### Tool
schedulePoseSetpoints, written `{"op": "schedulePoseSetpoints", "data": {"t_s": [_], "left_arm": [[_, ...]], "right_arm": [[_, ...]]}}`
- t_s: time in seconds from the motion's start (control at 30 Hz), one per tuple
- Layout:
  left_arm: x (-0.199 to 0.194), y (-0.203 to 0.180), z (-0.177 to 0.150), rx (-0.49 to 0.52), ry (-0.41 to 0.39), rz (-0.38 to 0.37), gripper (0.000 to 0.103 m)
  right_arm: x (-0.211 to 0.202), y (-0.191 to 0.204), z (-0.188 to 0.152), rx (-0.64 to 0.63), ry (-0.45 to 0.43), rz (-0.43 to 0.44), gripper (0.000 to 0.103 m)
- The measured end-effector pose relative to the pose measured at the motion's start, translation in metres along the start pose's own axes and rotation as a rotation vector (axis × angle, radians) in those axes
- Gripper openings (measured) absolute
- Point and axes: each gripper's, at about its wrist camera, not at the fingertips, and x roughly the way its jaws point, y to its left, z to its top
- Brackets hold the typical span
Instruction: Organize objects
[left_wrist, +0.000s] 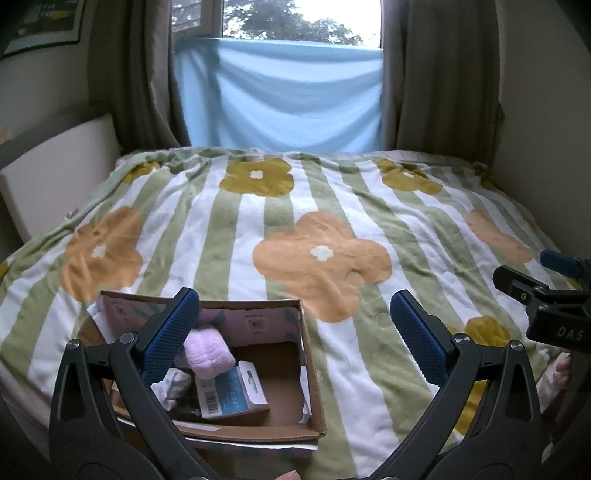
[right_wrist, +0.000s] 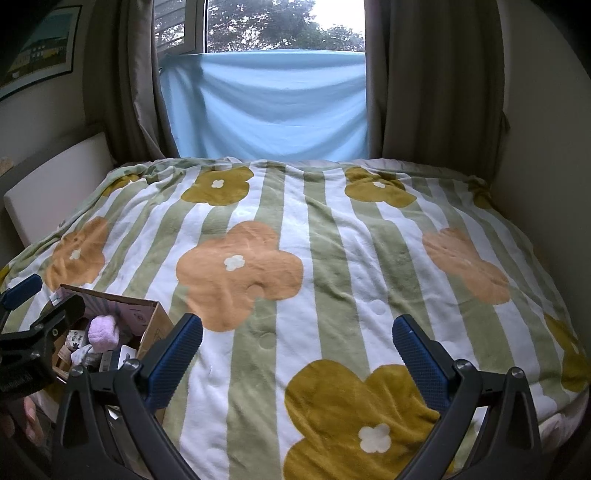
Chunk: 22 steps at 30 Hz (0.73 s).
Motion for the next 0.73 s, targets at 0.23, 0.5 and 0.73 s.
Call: {"op": "schedulePoseSetpoints", "data": {"t_s": [0.23, 0.5, 0.73], "left_arm": [[0.000, 0.000, -0.002, 0.001, -0.010, 0.001, 0.103], [-0.007, -0.002, -0.007, -0.012, -0.039, -0.005, 0.103], [-0.011, -0.003, -0.009, -0.042, -0.058, -0.029, 0.103]], "right_arm": [[0.000, 0.000, 0.000, 0.000, -0.003, 0.000, 0.102], [0.004, 0.002, -0.001, 0.005, 0.005, 0.017, 0.102], [0.004, 0.004, -0.003, 0.001, 0.006, 0.014, 0.102]]}}
